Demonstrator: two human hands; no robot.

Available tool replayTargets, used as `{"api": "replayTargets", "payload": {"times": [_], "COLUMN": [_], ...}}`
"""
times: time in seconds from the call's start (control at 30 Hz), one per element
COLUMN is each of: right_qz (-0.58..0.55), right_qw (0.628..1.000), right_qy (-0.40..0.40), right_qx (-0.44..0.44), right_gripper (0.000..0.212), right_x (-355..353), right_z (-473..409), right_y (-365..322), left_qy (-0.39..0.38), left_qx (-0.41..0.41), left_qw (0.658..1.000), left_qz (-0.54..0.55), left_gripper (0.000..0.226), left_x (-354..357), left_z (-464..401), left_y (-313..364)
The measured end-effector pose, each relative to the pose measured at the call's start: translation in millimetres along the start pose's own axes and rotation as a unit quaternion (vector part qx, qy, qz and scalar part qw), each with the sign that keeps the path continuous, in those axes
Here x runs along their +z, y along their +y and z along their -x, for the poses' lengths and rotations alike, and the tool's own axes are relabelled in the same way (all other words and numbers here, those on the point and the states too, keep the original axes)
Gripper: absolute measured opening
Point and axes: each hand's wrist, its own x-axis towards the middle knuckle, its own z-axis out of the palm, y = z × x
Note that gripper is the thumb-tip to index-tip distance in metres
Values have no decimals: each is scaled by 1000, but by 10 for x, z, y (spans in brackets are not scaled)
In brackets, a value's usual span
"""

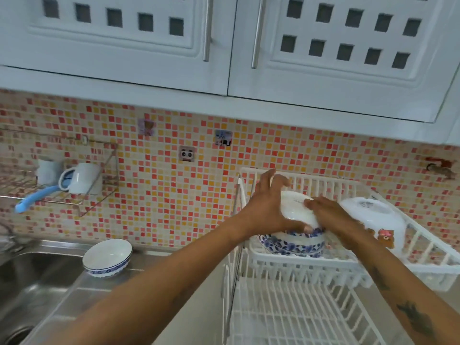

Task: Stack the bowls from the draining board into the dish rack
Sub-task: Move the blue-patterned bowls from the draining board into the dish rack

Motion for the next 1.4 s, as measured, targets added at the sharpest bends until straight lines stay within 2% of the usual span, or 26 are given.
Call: {"api": "replayTargets", "payload": {"times": [0.07,0.13,0.2,0.37,0.5,0.67,0.73,0.83,0.93,1.0,1.13,1.2,1.3,1.4], "right_qz": [79,47,6,-40,-61,-65,-63,-94,-128,-118,-30,-5,55,90], "right_qw": [990,972,953,903,895,896,904,910,913,912,917,923,923,925], "right_qy": [78,134,147,97,-12,-183,-271,-375,-388,-391,-393,-382,-380,-368], "right_qx": [-92,-185,-266,-416,-443,-399,-324,-149,-2,44,53,50,33,19], "right_gripper": [49,47,43,32,23,23,24,23,28,30,40,46,51,50], "right_x": [85,197,345,942,1546,2393,2754,3349,3876,4150,4619,4855,5198,5516], "right_z": [162,367,530,812,952,873,729,433,125,-24,-328,-522,-769,-913], "right_y": [-116,-340,-628,-1203,-1554,-1781,-1799,-1648,-1386,-1283,-1199,-1172,-1148,-1074], "left_qy": [129,212,253,316,341,376,367,331,300,305,324,333,342,364], "left_qx": [-17,-44,-71,-174,-254,-363,-403,-481,-535,-555,-580,-589,-588,-569], "left_qw": [984,956,935,890,857,800,774,729,709,689,626,610,612,625], "left_qz": [123,196,237,278,290,296,322,357,347,352,408,413,404,391], "left_gripper": [66,42,29,12,20,28,26,18,25,29,38,42,52,43], "left_x": [-105,-233,-357,-596,-803,-1091,-1211,-1325,-1348,-1353,-1327,-1331,-1342,-1359], "left_z": [99,228,376,839,1245,1719,1909,2187,2416,2544,2677,2680,2618,2483], "left_y": [12,-35,-167,-699,-1151,-1850,-2133,-2523,-2937,-3215,-3713,-3933,-4251,-4482]}}
